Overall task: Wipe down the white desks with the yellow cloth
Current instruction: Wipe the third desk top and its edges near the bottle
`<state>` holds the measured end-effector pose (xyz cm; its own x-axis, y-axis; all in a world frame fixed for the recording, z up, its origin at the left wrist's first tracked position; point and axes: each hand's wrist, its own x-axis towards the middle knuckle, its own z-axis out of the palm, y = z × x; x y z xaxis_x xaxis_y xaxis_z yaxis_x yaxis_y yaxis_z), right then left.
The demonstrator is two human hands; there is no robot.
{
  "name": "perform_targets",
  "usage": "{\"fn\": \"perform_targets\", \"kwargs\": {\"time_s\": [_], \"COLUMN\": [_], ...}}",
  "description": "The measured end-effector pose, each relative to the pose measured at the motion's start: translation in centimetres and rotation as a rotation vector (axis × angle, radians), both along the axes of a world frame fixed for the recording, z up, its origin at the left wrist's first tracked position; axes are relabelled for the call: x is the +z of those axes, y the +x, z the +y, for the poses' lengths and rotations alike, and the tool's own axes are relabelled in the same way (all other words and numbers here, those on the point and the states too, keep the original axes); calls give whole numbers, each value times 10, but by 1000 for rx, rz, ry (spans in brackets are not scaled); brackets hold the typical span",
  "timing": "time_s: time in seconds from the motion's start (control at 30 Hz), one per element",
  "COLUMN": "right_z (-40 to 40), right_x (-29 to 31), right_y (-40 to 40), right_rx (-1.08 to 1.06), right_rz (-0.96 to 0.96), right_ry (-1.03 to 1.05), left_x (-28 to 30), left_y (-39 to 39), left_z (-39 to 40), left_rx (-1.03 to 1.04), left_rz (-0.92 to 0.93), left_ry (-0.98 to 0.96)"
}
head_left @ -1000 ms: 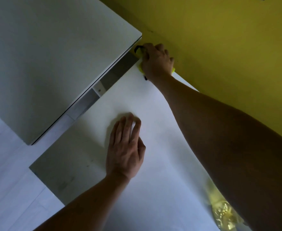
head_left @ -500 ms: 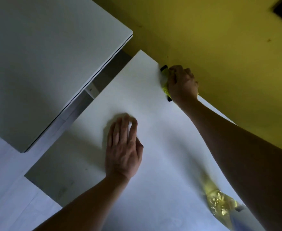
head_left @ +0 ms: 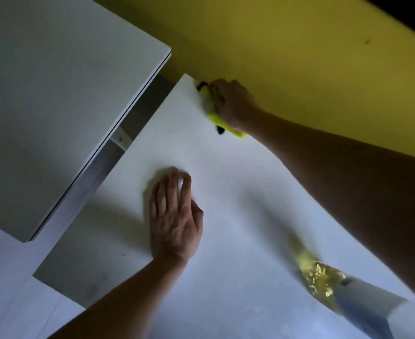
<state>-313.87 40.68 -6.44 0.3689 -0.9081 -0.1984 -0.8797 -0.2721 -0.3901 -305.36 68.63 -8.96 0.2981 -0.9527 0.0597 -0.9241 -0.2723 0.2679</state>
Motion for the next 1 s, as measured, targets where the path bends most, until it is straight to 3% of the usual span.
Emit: {"fn": "perform_targets", "kwargs": {"time_s": [0.23, 0.6, 0.93, 1.0], "right_z": [24, 12, 82, 93], "right_x": [2, -10, -22, -24], "right_y": [-145, -47, -236, -257], "right_rx": [46, 137, 34, -14], "right_rz": [117, -54, -67, -55], "right_ry": [148, -33, -198, -206], "left_x": [1, -4, 6, 10], "left_y": [-1, -2, -24, -48], "left_z": [0, 3, -8, -21], "left_rx": [4, 12, 28, -92], "left_rz": [2, -44, -154, -107], "left_ry": [-7, -39, -39, -60]}}
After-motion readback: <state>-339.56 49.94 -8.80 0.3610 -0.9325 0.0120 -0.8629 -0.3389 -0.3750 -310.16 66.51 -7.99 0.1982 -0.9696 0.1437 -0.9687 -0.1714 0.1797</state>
